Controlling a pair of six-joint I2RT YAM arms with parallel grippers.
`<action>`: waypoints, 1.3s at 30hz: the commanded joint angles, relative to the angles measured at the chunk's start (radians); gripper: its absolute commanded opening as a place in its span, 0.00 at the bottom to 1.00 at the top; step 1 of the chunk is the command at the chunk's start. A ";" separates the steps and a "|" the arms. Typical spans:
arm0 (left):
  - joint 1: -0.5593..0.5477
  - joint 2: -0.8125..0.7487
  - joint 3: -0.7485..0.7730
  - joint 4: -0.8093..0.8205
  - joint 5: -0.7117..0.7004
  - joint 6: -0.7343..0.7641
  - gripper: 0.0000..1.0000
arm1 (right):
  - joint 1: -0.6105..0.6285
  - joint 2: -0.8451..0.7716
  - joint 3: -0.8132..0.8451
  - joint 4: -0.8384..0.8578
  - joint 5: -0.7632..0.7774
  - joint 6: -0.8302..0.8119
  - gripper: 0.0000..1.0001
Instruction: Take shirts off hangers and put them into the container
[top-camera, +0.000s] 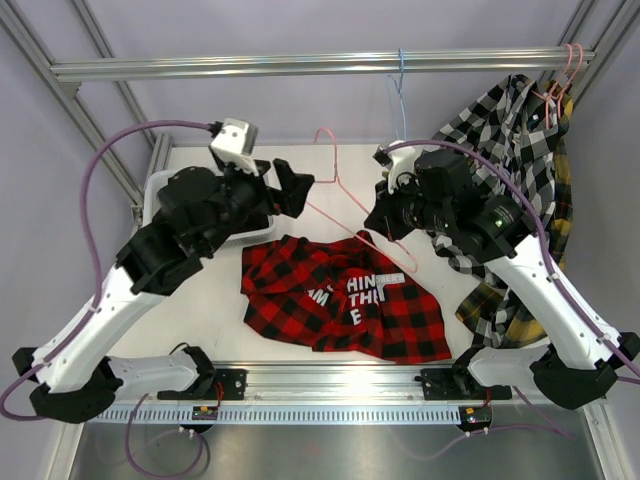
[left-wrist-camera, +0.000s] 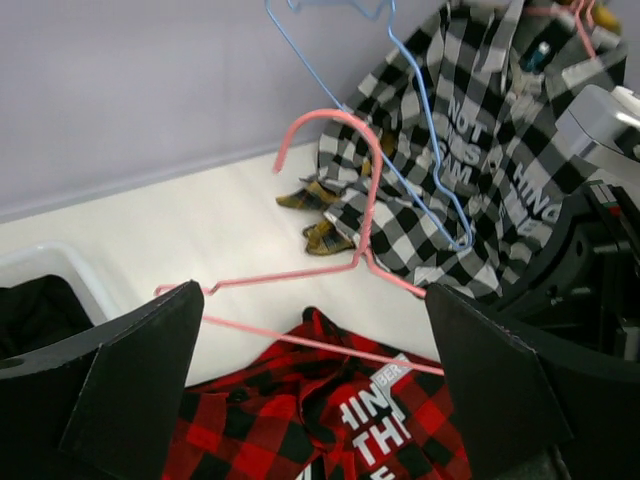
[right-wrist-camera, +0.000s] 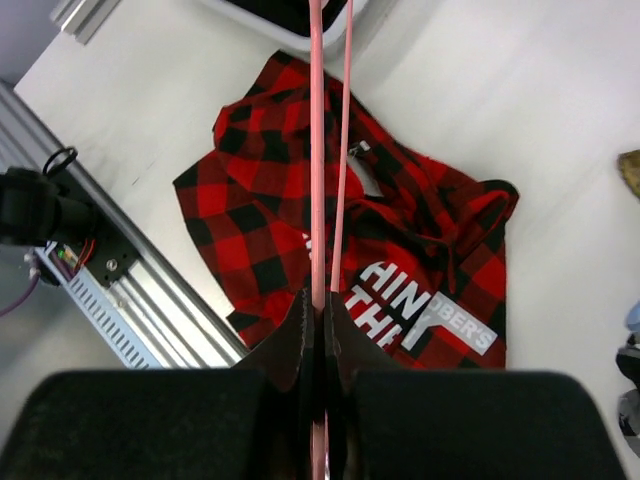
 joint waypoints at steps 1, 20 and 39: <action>-0.001 -0.096 -0.034 0.003 -0.081 -0.016 0.99 | 0.004 0.009 0.114 0.050 0.120 0.053 0.00; -0.001 -0.386 -0.644 -0.139 -0.218 -0.296 0.99 | -0.039 0.268 0.429 0.208 0.533 0.132 0.00; -0.001 -0.360 -0.758 -0.116 -0.083 -0.318 0.99 | -0.088 0.293 0.206 0.238 0.602 0.331 0.00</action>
